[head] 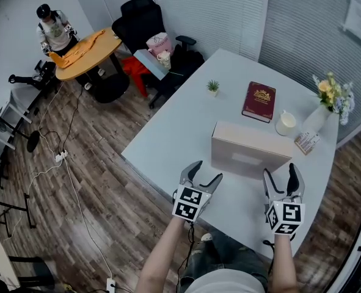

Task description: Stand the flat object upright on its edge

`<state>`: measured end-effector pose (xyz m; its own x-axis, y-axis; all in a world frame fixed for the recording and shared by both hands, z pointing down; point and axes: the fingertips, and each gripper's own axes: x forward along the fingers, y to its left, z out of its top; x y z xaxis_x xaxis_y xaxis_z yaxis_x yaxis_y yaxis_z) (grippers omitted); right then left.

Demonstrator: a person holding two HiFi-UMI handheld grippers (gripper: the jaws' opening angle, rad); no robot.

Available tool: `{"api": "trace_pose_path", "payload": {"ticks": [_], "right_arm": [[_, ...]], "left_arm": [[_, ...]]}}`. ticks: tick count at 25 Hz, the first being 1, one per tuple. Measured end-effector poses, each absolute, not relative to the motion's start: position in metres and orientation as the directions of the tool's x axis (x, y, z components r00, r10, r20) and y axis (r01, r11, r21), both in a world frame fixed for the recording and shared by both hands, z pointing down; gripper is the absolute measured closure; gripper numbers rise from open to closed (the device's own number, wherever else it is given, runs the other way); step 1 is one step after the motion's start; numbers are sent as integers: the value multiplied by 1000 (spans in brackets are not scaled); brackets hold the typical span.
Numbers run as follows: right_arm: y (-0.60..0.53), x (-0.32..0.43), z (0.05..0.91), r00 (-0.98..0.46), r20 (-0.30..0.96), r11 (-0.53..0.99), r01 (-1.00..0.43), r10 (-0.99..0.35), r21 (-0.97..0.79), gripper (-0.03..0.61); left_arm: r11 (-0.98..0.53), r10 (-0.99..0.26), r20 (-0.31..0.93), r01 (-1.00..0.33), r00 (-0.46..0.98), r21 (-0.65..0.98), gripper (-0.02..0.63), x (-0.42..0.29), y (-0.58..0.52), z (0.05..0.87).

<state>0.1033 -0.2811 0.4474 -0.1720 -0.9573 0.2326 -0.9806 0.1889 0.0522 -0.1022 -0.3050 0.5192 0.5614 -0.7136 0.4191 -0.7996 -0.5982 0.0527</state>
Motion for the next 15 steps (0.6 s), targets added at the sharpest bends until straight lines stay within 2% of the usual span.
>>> {"api": "trace_pose_path", "payload": {"ticks": [13, 15], "right_arm": [[-271, 92, 407, -176, 129, 185, -981, -976, 57, 255], [-270, 90, 400, -187, 114, 193, -980, -976, 46, 275]], "left_arm": [[-494, -845, 224, -869, 486, 19, 285, -122, -296, 432], [-470, -866, 191, -883, 462, 7, 317, -127, -294, 418]]}}
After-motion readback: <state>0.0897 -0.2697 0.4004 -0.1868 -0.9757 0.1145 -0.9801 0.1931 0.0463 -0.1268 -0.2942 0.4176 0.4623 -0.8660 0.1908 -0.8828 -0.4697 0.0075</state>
